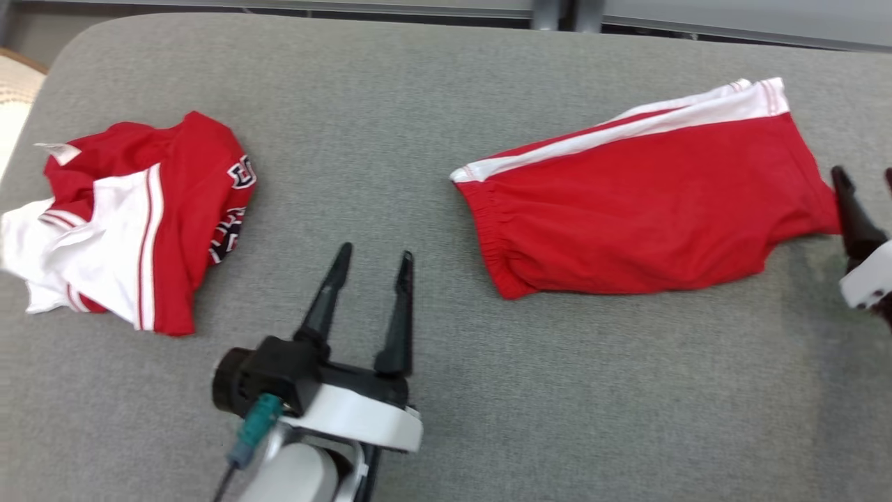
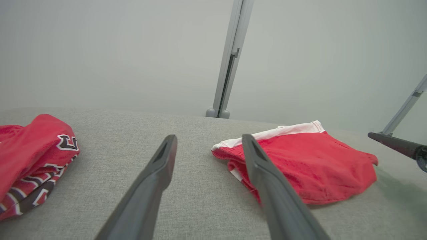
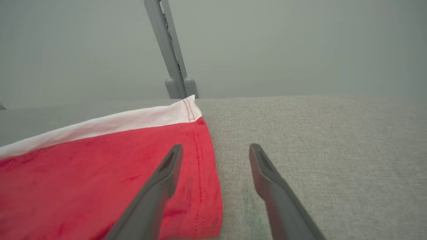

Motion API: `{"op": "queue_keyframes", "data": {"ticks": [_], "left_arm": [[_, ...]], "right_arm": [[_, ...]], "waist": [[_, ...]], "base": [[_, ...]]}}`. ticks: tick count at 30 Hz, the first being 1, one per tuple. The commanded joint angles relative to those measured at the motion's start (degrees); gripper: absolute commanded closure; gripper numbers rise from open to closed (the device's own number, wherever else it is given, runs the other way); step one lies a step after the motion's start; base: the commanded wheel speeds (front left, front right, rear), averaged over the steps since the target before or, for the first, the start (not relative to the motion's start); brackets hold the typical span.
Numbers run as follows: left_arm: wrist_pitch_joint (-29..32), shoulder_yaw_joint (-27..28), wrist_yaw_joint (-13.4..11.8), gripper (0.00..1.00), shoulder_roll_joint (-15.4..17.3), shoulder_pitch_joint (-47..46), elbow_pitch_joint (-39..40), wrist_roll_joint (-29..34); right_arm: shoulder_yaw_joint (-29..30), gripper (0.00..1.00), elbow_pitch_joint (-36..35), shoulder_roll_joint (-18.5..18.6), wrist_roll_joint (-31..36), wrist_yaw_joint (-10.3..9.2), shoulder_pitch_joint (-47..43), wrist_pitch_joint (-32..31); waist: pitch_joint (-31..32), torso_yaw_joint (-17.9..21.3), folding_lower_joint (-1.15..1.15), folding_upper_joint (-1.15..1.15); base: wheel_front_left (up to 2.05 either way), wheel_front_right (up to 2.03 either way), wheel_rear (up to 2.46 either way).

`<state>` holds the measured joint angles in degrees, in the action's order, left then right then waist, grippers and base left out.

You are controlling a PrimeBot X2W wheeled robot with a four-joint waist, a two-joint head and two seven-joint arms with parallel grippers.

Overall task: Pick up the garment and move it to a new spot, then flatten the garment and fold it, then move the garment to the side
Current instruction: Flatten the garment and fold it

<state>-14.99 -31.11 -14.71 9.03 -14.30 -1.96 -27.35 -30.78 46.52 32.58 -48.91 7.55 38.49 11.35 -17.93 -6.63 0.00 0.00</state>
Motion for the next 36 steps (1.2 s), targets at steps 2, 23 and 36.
{"op": "queue_keyframes", "data": {"ticks": [2,23,36], "left_arm": [[-0.3,0.1,1.8,0.0,-2.4,1.9,0.3,3.5],[-0.3,1.4,7.5,0.0,-6.0,1.4,-1.5,11.6],[-0.3,0.4,7.4,0.0,-6.0,0.9,-1.8,10.9]], "right_arm": [[0.9,0.0,4.9,0.3,2.3,-0.12,4.2,-1.8],[-4.0,0.0,18.8,-5.8,4.2,0.07,11.2,-13.7],[-6.6,1.0,17.6,-4.8,1.1,-0.08,11.3,-12.0]], "waist": [[-0.7,-2.8,0.0,0.0],[-4.7,-5.7,0.0,0.0],[-5.2,-4.0,0.0,0.0]], "base": [[0.0,0.0,0.0],[0.0,0.0,0.0],[0.0,0.0,0.0]]}}
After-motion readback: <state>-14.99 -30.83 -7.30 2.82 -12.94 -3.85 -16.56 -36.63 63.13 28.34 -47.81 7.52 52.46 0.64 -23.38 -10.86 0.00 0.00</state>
